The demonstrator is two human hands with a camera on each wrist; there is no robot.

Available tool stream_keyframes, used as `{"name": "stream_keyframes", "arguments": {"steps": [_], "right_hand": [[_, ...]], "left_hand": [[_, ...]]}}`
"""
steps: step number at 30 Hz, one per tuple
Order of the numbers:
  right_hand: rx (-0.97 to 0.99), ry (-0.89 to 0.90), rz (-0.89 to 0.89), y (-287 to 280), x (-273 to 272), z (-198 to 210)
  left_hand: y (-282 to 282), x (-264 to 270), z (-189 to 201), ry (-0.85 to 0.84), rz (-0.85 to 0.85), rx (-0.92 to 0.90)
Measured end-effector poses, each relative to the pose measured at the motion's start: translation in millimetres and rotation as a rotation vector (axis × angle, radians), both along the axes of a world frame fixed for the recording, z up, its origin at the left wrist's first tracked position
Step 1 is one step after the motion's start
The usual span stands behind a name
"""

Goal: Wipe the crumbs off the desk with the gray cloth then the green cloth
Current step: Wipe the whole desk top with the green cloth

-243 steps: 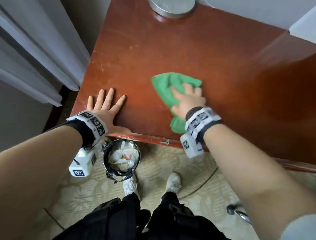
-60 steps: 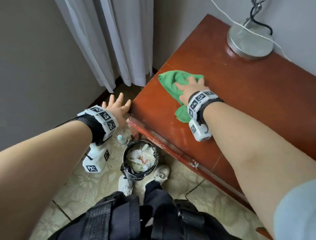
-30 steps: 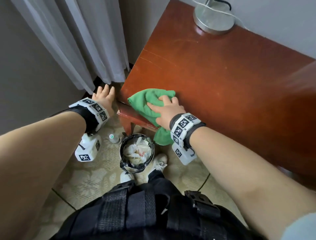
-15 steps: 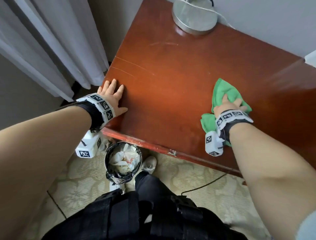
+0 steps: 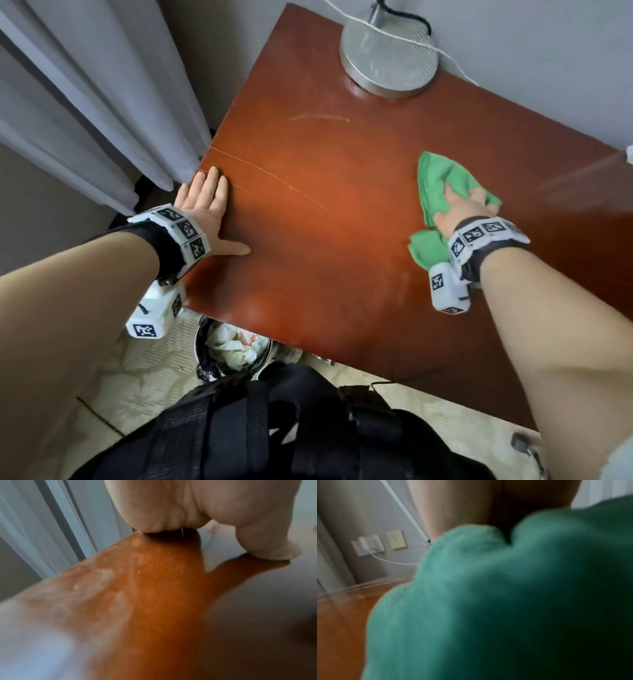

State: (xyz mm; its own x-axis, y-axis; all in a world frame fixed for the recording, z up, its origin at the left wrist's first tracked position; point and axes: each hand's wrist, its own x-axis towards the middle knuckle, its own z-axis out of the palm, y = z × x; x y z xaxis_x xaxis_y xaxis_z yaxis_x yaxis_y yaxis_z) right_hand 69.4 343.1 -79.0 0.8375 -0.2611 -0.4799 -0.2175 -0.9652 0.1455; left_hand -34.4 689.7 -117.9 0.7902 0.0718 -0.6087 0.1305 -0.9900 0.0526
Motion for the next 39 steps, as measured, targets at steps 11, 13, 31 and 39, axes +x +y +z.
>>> {"name": "stream_keyframes", "arguments": {"steps": [11, 13, 31, 39], "right_hand": [[0.267, 0.034, 0.798, 141.7, -15.5, -10.4], [0.3, 0.041, 0.851, 143.7, -9.1, -15.5], [0.296, -0.037, 0.758, 183.0, 76.2, -20.3], [0.159, -0.073, 0.485, 153.1, 88.3, -11.9]], "left_hand": [[-10.3, 9.0, 2.3, 0.02, 0.077, 0.01], [-13.6, 16.2, 3.9, 0.022, 0.105, 0.016], [-10.5, 50.4, 3.5, 0.069, 0.15, -0.044], [-9.0, 51.6, 2.2, 0.091, 0.147, -0.053]]}}
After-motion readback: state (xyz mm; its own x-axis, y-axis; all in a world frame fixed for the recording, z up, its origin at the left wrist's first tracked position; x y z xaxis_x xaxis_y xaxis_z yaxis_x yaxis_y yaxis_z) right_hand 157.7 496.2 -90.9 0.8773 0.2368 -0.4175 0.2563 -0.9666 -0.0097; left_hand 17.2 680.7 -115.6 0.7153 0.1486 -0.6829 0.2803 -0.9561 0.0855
